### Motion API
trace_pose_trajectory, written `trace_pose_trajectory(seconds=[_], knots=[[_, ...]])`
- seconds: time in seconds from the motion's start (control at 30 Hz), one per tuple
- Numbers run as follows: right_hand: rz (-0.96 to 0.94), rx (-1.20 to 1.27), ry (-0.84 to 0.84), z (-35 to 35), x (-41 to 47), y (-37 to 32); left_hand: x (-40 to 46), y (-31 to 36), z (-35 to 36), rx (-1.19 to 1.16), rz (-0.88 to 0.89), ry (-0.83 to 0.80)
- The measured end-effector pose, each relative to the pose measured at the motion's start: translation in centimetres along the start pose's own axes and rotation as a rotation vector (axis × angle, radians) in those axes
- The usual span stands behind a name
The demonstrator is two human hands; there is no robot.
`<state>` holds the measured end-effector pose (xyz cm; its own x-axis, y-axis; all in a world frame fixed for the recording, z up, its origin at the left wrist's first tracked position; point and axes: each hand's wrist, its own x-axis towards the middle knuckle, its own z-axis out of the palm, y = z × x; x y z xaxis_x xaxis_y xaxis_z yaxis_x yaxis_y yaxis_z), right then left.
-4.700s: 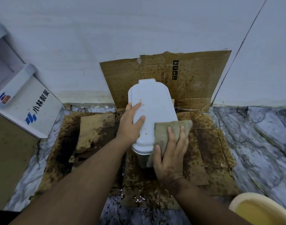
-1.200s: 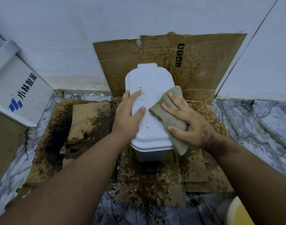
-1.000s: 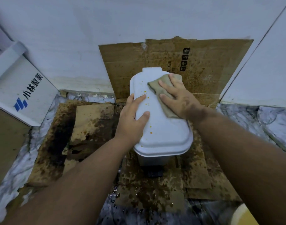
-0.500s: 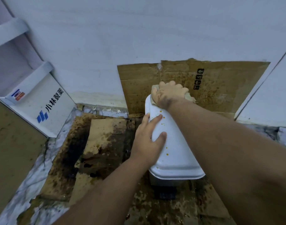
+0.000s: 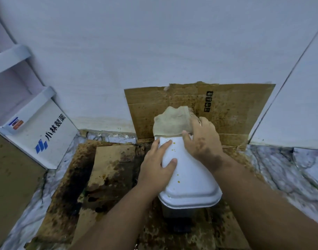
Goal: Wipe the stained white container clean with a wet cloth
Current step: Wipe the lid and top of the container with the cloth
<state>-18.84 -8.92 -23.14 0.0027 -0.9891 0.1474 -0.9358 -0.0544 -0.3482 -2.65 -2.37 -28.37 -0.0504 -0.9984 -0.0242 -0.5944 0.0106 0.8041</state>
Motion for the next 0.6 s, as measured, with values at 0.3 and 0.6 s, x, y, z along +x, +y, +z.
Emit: trace_pose_trajectory(seconds=[0.3, 0.6], knots=[[0.09, 0.081, -0.106, 1.2, -4.8, 1.4, 7.1, 4.5, -2.2, 0.271, 0.135, 0.252], [0.085, 0.132, -0.085, 1.8, -4.3, 2.1, 16.8, 5.6, -0.6, 0.483, -0.068, -0.123]])
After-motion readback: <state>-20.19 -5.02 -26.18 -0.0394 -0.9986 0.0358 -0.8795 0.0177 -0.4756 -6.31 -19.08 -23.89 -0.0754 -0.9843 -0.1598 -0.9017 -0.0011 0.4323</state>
